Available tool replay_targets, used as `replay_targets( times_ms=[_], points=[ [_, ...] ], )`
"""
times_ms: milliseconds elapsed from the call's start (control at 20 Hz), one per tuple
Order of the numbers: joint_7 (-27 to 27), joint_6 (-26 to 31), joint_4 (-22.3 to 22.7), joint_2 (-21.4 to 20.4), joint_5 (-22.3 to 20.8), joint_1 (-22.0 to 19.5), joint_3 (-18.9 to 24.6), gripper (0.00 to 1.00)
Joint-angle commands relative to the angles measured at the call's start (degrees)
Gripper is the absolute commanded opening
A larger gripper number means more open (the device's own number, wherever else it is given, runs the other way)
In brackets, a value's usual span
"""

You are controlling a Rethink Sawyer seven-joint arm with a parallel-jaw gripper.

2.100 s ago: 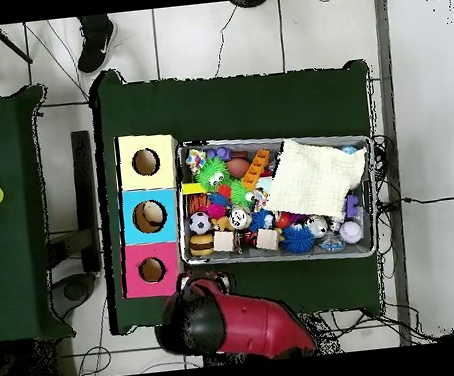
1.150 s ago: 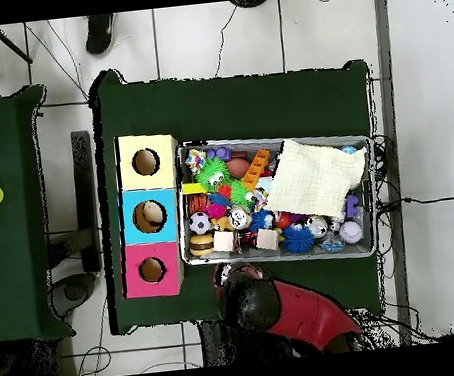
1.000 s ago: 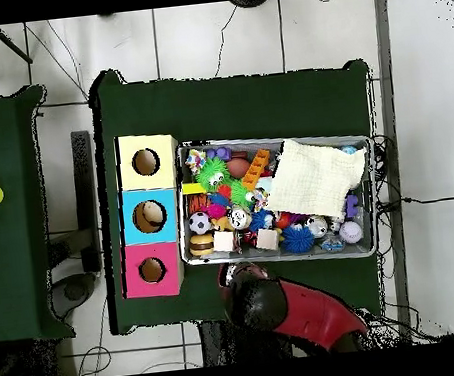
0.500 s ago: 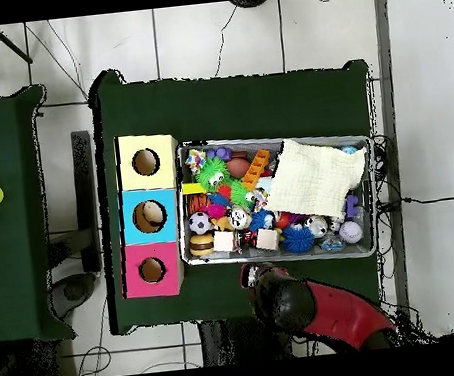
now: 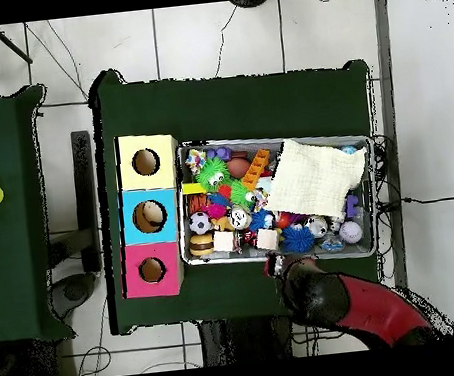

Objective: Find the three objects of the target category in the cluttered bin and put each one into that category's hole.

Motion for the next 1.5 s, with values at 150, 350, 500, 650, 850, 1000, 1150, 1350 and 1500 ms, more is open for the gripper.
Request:
replay_targets(
  times_ms=[150, 350, 500, 650, 850, 1000, 1150, 1350, 1500],
  points=[
    [-7.20, 11.99, -12.98, -1.10, -2.98, -3.45, 8.71, 1.00],
    [-8.41, 13.31, -15.76, 0.30, -3.98, -5.40, 10.32, 1.00],
    [-8.47, 14.12, -16.26, 0.45, -4.46, -6.82, 11.63, 1.00],
    [-8.60, 15.13, -16.98, 0.21, -4.75, -7.86, 12.81, 1.00],
    [-9.84, 17.35, -19.56, 0.37, -5.74, -8.66, 13.74, 1.00],
    [-11.96, 18.97, -23.28, 1.41, -7.08, -9.53, 15.05, 1.00],
    [-12.79, 20.14, -25.97, 3.46, -8.18, -10.30, 16.13, 1.00],
    [-12.03, 19.03, -26.65, 5.85, -10.02, -11.31, 16.72, 1.00],
    [-10.88, 16.48, -26.07, 8.05, -12.07, -12.01, 16.64, 1.00]
  ],
)
